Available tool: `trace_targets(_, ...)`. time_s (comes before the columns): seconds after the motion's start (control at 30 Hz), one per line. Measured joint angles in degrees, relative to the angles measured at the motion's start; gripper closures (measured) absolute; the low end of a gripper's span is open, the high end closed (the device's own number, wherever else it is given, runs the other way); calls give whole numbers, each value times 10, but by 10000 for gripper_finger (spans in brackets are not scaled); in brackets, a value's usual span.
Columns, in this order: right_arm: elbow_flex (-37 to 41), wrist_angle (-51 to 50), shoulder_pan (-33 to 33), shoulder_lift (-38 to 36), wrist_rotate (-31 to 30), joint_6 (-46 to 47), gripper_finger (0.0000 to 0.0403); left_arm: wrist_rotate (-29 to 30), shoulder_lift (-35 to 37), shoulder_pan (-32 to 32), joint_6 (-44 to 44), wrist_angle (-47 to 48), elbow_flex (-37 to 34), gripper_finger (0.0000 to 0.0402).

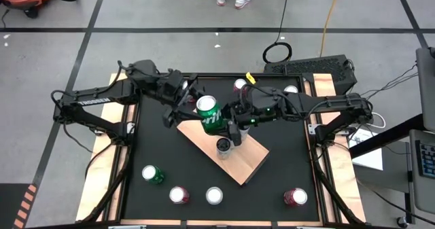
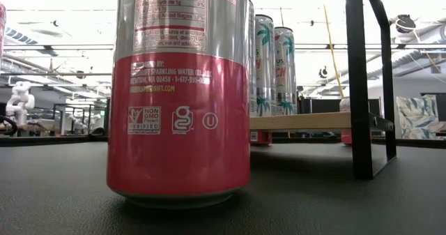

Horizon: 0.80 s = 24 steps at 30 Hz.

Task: Place canned beverage on shelf
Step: Put the top green soda can aligned with the other top green soda can

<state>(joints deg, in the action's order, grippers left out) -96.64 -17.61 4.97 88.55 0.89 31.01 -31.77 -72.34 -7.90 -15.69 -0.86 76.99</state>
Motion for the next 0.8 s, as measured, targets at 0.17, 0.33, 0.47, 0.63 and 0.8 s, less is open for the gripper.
trace_targets(0.17, 0, 2, 0, 1, -12, 6, 120, 5, 2, -12, -89, -2, 0, 92)
trace_targets(0.33, 1, -8, -1, 2, -57, -11, 120, 17, 9, -24, -149, 10, 0, 58)
trace_targets(0.47, 1, -5, -1, 3, -73, -17, 120, 21, 26, -31, -148, 27, 0, 43)
trace_targets(0.63, 1, -14, -1, 2, -89, -18, 120, 53, 54, -38, -144, 45, 0, 41)
trace_targets(0.8, 2, -13, -1, 2, -98, -25, 122, 57, 62, -38, -142, 43, 0, 41)
